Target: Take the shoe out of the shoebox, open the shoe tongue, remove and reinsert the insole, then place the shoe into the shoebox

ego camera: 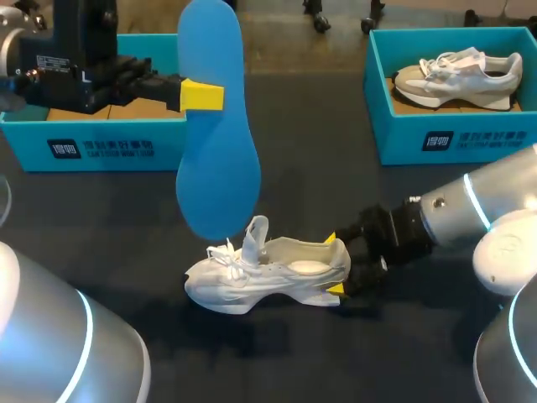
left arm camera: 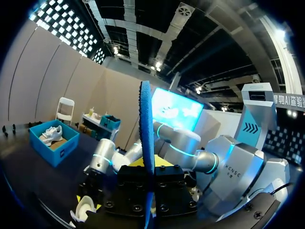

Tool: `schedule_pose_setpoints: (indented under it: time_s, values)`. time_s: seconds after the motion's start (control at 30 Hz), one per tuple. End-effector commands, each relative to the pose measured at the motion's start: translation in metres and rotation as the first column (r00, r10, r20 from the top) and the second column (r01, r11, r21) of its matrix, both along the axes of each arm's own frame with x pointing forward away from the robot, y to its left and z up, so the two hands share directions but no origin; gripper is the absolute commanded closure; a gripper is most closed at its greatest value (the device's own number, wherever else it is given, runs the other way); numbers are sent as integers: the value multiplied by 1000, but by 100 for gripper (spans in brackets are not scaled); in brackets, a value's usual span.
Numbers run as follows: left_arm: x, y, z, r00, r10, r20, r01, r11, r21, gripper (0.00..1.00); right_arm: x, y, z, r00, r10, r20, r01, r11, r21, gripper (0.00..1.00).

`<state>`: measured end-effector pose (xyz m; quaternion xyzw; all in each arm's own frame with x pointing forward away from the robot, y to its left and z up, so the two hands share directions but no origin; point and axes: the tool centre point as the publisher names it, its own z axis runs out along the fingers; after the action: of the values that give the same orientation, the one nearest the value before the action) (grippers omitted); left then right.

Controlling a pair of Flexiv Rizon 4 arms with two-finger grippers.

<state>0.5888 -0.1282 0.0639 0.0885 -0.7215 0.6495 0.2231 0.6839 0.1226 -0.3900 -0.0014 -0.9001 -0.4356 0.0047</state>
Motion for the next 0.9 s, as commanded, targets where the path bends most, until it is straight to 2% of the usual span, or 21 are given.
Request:
schedule_pose_setpoints:
  time_s: [0.03, 0.23, 0.3, 0.43, 0.57, 0.8, 0.9]
  values:
    - [3, -2, 0, 1000, -6, 0, 6, 1000, 1, 100, 3, -1, 26, 1000, 20, -20, -24, 969, -244, 0]
    - [3, -2, 0, 1000, -6, 0, 6, 1000, 1, 100, 2, 1, 44, 1000, 15, -10, -17, 919, -393, 0]
    - [3, -2, 0, 1000, -6, 0, 6, 1000, 1, 100, 2, 1, 48, 1000, 0, -31, -15, 865, -502, 0]
    - [3, -2, 0, 1000, -6, 0, 6, 1000, 1, 100, 2, 0, 54, 997, -14, -72, -31, 806, -591, 0]
    - [3, -2, 0, 1000, -6, 0, 6, 1000, 1, 100, 1, 2, 63, 993, -39, -113, -52, 714, -698, 0]
    - [3, -2, 0, 1000, -6, 0, 6, 1000, 1, 100, -3, 11, 71, 987, -85, -138, -56, 623, -780, 0]
    - [3, -2, 0, 1000, -6, 0, 6, 1000, 1, 100, -6, 15, 77, 991, -102, -92, -7, 631, -776, 0]
